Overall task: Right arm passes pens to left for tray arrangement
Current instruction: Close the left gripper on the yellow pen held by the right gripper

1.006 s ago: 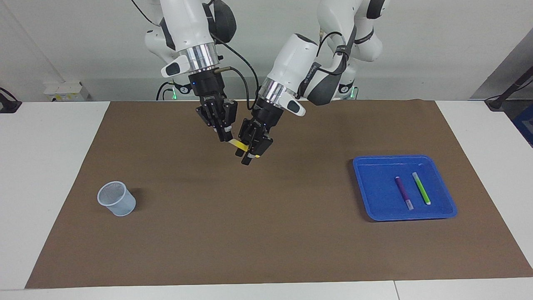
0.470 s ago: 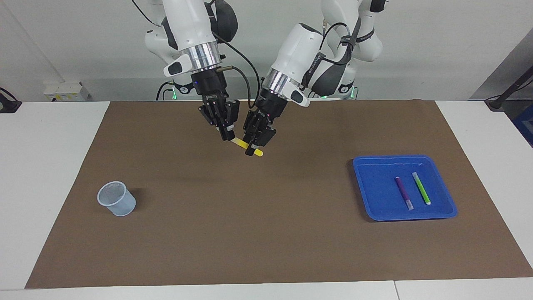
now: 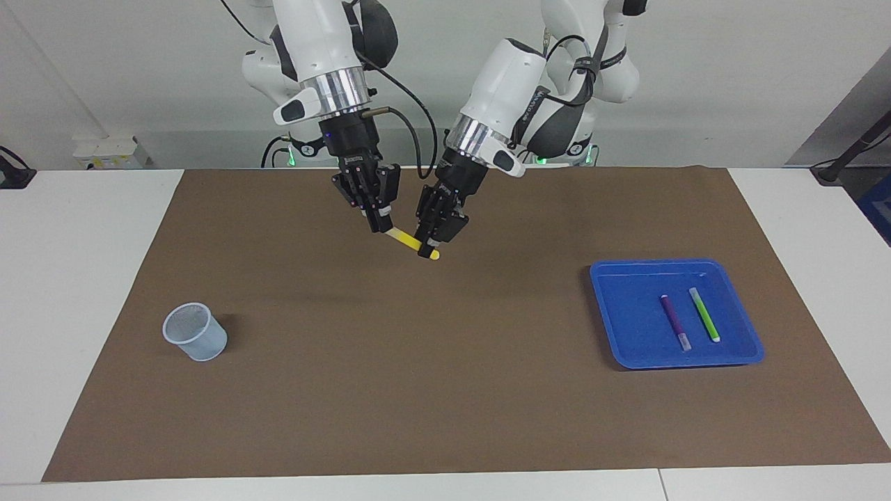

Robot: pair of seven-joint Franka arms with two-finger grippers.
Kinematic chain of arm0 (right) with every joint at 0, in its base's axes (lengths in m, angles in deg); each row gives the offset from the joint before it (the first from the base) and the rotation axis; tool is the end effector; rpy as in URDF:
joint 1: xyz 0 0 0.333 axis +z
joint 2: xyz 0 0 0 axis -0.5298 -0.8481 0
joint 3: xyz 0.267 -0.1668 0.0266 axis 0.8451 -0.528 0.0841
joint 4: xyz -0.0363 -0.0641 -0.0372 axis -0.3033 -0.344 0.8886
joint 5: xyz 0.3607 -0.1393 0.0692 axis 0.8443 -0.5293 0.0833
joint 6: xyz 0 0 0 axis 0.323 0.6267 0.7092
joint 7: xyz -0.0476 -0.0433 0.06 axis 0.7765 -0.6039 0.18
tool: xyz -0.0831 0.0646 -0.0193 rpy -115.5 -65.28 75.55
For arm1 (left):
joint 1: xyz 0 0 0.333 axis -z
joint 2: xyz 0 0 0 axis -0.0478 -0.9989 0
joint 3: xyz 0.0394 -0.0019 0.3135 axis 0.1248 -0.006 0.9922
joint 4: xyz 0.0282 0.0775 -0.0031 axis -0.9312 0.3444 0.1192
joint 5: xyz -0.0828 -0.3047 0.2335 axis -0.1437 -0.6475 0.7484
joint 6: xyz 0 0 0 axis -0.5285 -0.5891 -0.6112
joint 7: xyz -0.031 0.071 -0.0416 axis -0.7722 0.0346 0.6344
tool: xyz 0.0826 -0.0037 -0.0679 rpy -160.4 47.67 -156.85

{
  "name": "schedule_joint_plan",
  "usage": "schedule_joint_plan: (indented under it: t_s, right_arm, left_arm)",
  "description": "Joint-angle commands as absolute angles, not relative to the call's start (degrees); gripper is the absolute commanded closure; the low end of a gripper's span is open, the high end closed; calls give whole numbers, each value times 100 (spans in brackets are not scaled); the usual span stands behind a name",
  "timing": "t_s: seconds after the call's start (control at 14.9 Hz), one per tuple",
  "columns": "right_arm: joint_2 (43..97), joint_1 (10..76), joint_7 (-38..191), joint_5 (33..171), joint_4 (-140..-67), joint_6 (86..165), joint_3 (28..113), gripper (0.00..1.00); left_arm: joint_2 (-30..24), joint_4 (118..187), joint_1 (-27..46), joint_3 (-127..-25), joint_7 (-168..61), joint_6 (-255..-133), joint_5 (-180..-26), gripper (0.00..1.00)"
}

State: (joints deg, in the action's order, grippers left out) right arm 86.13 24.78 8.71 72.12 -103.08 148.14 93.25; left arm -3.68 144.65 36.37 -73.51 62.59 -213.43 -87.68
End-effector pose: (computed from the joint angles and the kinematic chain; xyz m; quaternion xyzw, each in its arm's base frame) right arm 0.5570 0.2383 0.6179 -0.8967 0.3018 -0.2423 0.2146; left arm 0.5141 -0.4215 0.5456 0.5938 0.7038 -0.0367 0.3883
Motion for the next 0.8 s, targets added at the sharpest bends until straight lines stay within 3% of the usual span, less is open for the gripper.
schedule_joint_plan:
  t_s: [0.0,0.34,0.54,0.74]
  right_arm:
    - [8781,2444,797,7356,-10493,14917,9333,100]
    - [8781,2435,823,7356,-10493,14917,9333,100]
    - [8781,2435,832,7356,-10493,14908,9333,100]
    - [8781,2435,832,7356,-10493,14899,9333,100]
  left_arm:
    - [-82,14739,3567,-7389,6162,-21224,-8761,81]
    - [-91,14731,3567,-7380,6162,-21251,-8761,80]
    - [-91,14731,3567,-7380,6154,-21286,-8761,57]
    - [-100,14731,3575,-7380,6154,-21295,-8761,48]
